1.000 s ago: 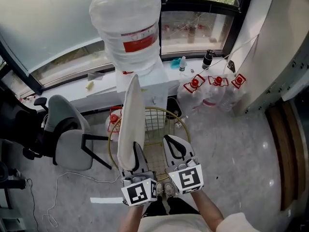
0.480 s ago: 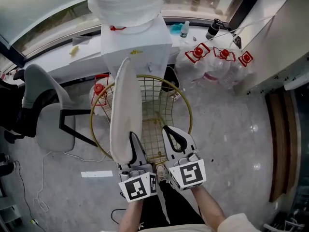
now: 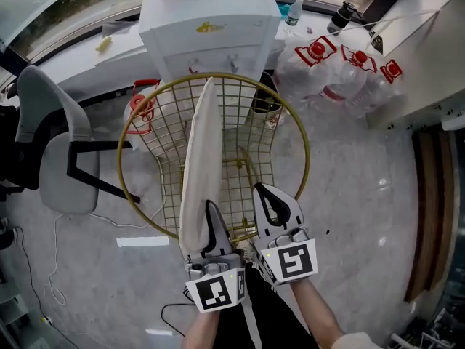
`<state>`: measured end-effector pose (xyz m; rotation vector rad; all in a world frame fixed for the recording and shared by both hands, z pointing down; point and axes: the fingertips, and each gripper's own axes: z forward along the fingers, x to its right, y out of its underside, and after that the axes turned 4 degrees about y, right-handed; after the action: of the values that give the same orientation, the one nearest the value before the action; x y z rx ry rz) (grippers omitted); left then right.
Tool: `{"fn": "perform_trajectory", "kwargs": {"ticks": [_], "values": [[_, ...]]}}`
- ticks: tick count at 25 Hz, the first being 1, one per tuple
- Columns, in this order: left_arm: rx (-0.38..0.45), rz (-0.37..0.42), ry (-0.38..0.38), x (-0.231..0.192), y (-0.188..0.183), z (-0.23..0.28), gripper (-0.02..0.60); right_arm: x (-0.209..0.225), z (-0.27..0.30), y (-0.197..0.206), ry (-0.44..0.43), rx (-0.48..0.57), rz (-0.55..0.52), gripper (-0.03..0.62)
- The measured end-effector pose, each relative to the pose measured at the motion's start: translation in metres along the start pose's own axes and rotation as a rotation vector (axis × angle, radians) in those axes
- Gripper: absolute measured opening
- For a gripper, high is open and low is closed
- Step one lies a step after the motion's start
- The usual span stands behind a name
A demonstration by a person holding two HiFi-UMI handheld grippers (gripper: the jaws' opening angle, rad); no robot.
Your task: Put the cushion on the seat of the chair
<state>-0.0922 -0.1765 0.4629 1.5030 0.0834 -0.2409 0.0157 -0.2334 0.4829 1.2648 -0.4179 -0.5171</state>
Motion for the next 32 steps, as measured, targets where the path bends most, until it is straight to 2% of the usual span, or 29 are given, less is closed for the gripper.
{"fn": "perform_trajectory", "kwargs": {"ticks": [3,7,11,13,20,25,32], "values": [[0.005,-0.027,-0.007,-0.006,0.011,0.001,0.052,0.002,0.001,0.018,0.006,-0.016,0.014,0.018],[0.005,-0.113,-0.013,-0.012,0.02,0.001,0.052,0.002,-0.002,0.034,0.015,-0.04,0.038,0.018],[0.013,-0.156,-0.016,-0.014,0.025,0.004,0.052,0.001,0.001,0.037,0.014,-0.04,0.029,0.018],[0.02,-0.21,-0.009,-0.015,0.026,0.003,0.052,0.003,0.001,0.035,0.016,-0.033,0.036,0.018],[0.034,-0.576,0.024,-0.024,0.042,0.0,0.052,0.006,0.0,0.026,0.019,-0.011,0.081,0.018],[0.014,-0.755,0.066,-0.021,0.064,0.002,0.052,0.006,-0.003,0.027,0.01,-0.011,0.104,0.018],[0.076,-1.138,0.106,-0.027,0.093,0.001,0.052,0.004,-0.006,0.038,0.0,-0.032,0.141,0.018]]}}
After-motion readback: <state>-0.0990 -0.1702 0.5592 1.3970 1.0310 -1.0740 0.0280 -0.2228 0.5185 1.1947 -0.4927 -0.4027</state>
